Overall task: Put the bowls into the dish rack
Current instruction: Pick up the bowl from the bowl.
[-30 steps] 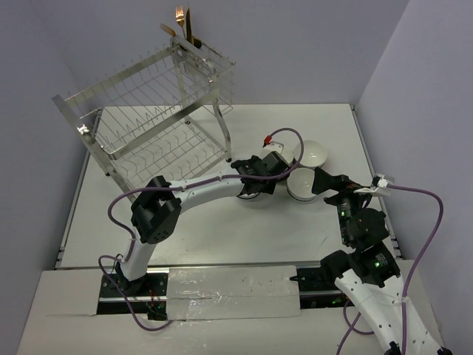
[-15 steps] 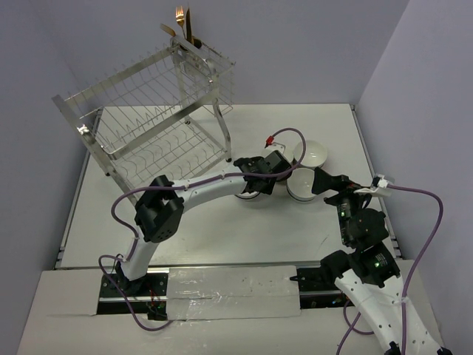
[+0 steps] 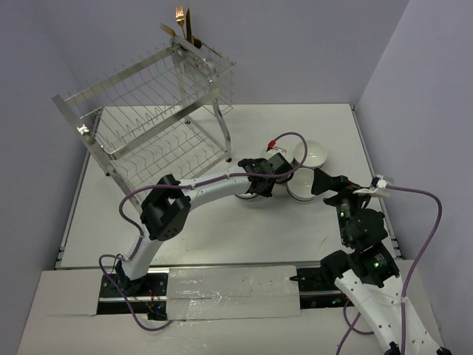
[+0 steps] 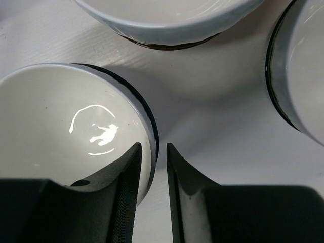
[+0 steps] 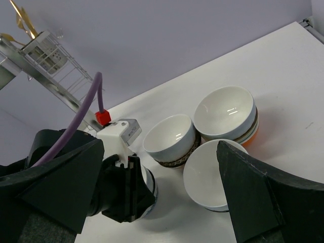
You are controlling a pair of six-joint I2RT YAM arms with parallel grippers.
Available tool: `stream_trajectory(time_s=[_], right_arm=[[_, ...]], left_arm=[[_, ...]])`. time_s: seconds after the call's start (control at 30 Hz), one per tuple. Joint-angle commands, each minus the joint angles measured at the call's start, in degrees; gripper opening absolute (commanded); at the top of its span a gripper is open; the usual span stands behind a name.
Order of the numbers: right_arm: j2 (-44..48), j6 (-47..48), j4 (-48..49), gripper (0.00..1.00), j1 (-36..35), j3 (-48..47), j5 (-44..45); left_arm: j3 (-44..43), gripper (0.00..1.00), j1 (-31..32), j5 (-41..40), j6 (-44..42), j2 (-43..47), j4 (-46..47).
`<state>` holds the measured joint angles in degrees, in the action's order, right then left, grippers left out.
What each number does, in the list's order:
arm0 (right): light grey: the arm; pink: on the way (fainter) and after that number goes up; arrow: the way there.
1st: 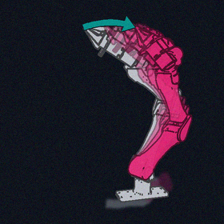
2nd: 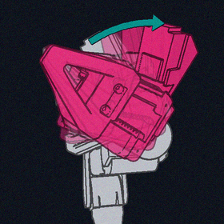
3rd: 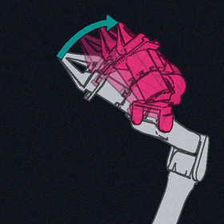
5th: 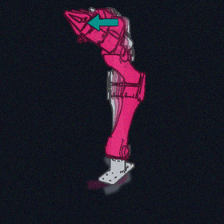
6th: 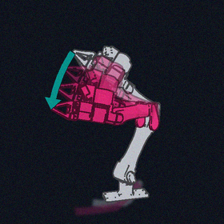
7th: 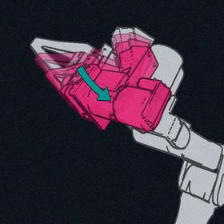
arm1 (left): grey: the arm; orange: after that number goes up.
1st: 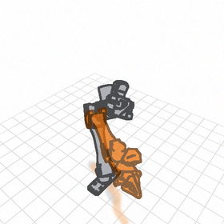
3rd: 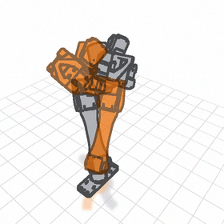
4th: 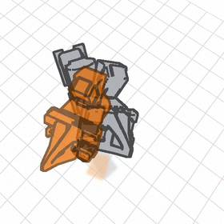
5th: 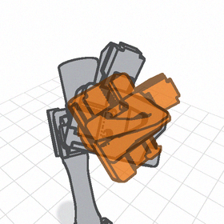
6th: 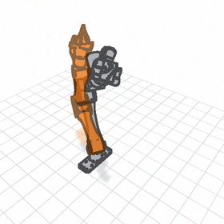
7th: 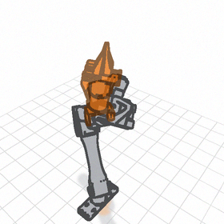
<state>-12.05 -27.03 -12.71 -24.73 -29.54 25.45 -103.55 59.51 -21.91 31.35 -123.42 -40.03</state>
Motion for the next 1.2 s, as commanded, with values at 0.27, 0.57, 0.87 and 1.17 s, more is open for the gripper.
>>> stream_trajectory(time_s=[0.27, 0.57, 0.87, 1.17], right_arm=[[0.5, -0.2, 1.6, 1.0, -0.3, 0.4, 0.3], [0.8, -0.2, 1.5, 1.0, -0.3, 0.4, 0.2], [0.9, -0.2, 1.5, 1.0, -0.3, 0.5, 0.2], [1.2, 0.0, 1.5, 1.0, -0.3, 0.4, 0.1]], left_arm=[[-3.5, 0.21, 0.3, 0.6, 0.6, -0.3, -1.3], [-4.1, 0.11, 0.3, 0.7, 0.4, -0.2, -1.5], [-3.6, 0.0, 0.1, 1.3, 0.3, 0.8, -1.8], [-2.8, 0.0, -0.3, -1.5, -0.3, 10.7, 0.3]])
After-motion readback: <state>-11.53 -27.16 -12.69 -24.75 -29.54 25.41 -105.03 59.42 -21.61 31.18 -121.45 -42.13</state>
